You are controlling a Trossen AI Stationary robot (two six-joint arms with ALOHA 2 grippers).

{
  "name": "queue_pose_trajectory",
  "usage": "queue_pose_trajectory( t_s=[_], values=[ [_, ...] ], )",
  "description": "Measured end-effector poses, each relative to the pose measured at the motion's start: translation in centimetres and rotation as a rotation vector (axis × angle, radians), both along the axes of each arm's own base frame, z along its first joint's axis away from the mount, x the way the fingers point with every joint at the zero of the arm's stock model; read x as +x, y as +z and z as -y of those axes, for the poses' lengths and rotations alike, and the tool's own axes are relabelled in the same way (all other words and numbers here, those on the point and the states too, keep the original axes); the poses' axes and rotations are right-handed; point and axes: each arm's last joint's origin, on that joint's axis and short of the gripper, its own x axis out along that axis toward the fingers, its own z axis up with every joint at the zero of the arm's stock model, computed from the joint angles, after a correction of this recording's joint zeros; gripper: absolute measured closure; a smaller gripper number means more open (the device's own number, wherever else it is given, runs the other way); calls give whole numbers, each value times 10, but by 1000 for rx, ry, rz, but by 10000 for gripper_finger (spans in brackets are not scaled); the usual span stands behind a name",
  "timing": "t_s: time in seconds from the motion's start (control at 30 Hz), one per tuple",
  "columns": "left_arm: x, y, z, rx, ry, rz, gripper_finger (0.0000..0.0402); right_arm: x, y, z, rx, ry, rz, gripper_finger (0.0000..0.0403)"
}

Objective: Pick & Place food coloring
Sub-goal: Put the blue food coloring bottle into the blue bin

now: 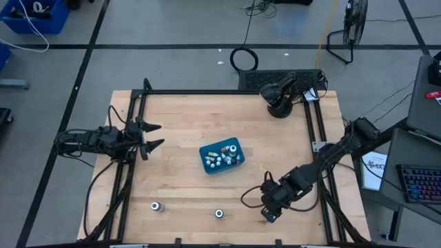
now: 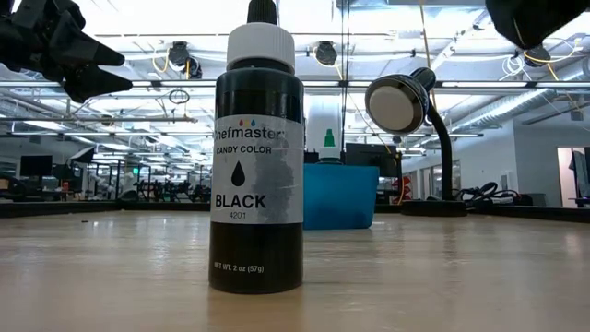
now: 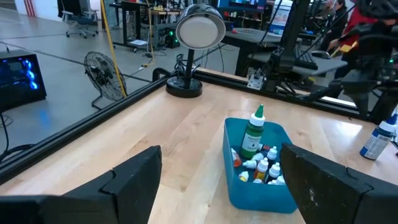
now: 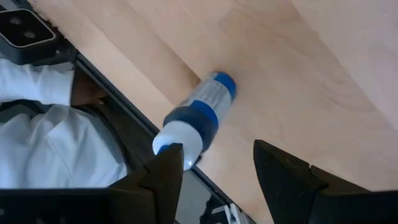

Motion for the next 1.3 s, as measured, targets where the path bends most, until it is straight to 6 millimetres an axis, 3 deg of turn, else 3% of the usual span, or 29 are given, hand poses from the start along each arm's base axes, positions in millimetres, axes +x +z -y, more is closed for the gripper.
queue_pose_trajectory(
  t_s=[0.33,0.67,1.0,1.3],
  values=[
    [0,0,0,0,0,0,78,3,-2,1,27,-1,35,220],
    [0,0,0,0,0,0,78,-1,24,11,38,-30,174,220],
    [0,0,0,0,0,0,78,5,31,-2,65,33,352,238],
    [0,0,0,0,0,0,78,23,71,-15,17,121,659,258]
  ],
)
